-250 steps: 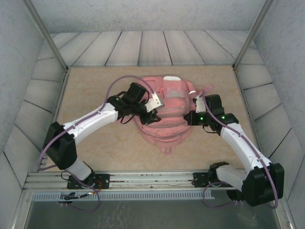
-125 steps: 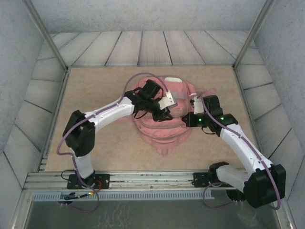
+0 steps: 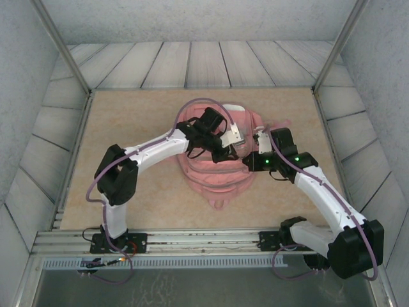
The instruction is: Pack the student bag
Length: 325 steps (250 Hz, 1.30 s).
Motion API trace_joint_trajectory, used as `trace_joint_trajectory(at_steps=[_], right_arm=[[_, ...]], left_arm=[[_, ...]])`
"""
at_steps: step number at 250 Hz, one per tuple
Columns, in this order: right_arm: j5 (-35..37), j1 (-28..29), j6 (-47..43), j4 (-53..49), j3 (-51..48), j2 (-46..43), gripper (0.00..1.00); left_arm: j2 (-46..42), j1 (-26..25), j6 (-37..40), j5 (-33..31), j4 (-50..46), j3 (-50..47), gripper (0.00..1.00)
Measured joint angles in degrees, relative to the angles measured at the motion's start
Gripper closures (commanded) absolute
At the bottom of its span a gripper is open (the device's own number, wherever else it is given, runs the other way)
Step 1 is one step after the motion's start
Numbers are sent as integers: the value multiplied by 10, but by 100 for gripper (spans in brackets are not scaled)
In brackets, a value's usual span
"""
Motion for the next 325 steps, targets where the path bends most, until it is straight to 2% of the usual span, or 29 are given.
trace_joint_trajectory(at_steps=[35,108,175,210,253,325], right_arm=[[12,1,0,-5,5,-4,100],[33,2,-9,-21,17,-6,100],[70,-2,-10,-30,27,11,100],[81,-30,-7,-15,27,30,100],[41,-58,-2,14,26,62,100],[-27,-69,2,57,21,113,100]], left_arm=[[0,0,0,4,3,3,90],[0,-1,3,10,10,2,100],[-12,-3,14,-5,6,-5,100],[-42,-3,23,-17,-10,-28,100],[-81,-4,26,-31,-7,-61,100],[-105,0,31,-49,13,-105,100]])
